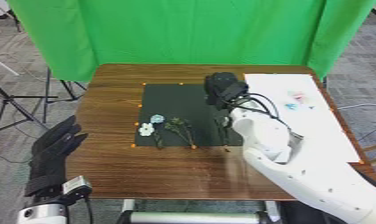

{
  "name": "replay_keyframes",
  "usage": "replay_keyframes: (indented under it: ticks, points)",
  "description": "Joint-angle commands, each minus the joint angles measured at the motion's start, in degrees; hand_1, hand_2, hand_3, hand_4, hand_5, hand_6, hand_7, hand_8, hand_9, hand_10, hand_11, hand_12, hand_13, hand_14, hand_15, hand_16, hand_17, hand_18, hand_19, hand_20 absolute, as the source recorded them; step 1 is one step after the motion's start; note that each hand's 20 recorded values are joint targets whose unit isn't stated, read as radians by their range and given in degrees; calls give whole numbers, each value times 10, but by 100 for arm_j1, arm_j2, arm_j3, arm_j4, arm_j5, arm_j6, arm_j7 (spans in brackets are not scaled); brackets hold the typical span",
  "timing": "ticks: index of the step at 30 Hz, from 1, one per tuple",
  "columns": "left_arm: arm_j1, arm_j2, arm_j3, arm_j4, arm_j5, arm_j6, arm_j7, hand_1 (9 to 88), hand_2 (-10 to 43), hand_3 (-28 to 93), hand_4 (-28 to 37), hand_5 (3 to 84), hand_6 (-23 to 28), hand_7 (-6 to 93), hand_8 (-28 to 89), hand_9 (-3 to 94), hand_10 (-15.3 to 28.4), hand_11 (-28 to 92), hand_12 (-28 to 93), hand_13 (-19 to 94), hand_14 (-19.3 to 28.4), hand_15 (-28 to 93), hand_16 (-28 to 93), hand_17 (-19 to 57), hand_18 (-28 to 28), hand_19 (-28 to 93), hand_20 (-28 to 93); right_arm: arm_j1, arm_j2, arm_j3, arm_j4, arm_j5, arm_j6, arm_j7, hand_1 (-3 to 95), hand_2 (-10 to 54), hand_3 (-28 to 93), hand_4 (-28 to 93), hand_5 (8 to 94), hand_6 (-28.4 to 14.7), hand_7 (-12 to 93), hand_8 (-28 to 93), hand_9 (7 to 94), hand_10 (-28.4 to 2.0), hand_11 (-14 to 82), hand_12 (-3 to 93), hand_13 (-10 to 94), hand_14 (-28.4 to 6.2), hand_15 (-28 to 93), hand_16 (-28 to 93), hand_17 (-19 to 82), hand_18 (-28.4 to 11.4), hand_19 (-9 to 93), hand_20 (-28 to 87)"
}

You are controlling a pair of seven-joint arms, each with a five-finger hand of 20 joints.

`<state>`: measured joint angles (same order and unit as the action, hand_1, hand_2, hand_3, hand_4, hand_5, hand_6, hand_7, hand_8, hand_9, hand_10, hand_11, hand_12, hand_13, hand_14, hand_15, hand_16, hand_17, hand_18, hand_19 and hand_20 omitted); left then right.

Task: Arrange flowers

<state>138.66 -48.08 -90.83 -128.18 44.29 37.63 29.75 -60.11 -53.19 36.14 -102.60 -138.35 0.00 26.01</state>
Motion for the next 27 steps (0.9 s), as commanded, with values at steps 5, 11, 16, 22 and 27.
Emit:
replay_keyframes:
  ticks: [5, 11, 16, 22, 27]
  points:
    - [-44, -113, -84, 7, 159, -178, -200, 268, 45, 841, -183, 378, 95, 165, -114, 310, 189, 360, 52, 235, 269, 651, -178, -92, 217, 605, 43, -324, -918, -108, 123, -450, -406, -327, 550, -74, 758, -283, 789, 2, 244, 19, 868, -72, 240, 367, 789, -40, 654, 193, 490, -174, 932, 247]
    - [-161, -194, -68, 41, 272, -293, -318, 267, 45, 840, -183, 378, 96, 164, -114, 310, 189, 359, 52, 235, 269, 651, -178, -93, 217, 605, 42, -434, -1291, -94, 257, -693, -575, -529, 549, -74, 758, -283, 789, 2, 245, 19, 868, -72, 240, 367, 787, -40, 654, 193, 489, -173, 932, 247]
    - [-287, -259, -28, 78, 360, -369, -411, 268, 45, 841, -183, 378, 96, 164, -114, 310, 189, 361, 52, 236, 268, 651, -178, -92, 217, 606, 42, -641, -1714, 129, 502, -1067, -783, -790, 549, -74, 759, -283, 787, 2, 246, 20, 867, -73, 241, 367, 786, -40, 654, 194, 488, -174, 932, 247]
    - [-380, -328, -11, 121, 418, -440, -471, 267, 45, 841, -182, 378, 96, 164, -114, 310, 189, 362, 52, 235, 268, 651, -178, -93, 217, 606, 42, -708, -1923, 227, 761, -1204, -906, -760, 547, -72, 759, -283, 787, 2, 246, 18, 866, -73, 242, 366, 785, -40, 654, 194, 487, -174, 932, 246]
    - [-341, -374, -57, 114, 434, -460, -490, 269, 46, 840, -183, 378, 95, 166, -114, 310, 189, 361, 52, 235, 268, 652, -178, -93, 217, 605, 41, -752, -1935, 235, 870, -1177, -982, -633, 547, -72, 758, -283, 786, 2, 247, 18, 865, -73, 243, 366, 784, -41, 654, 194, 486, -173, 932, 244]
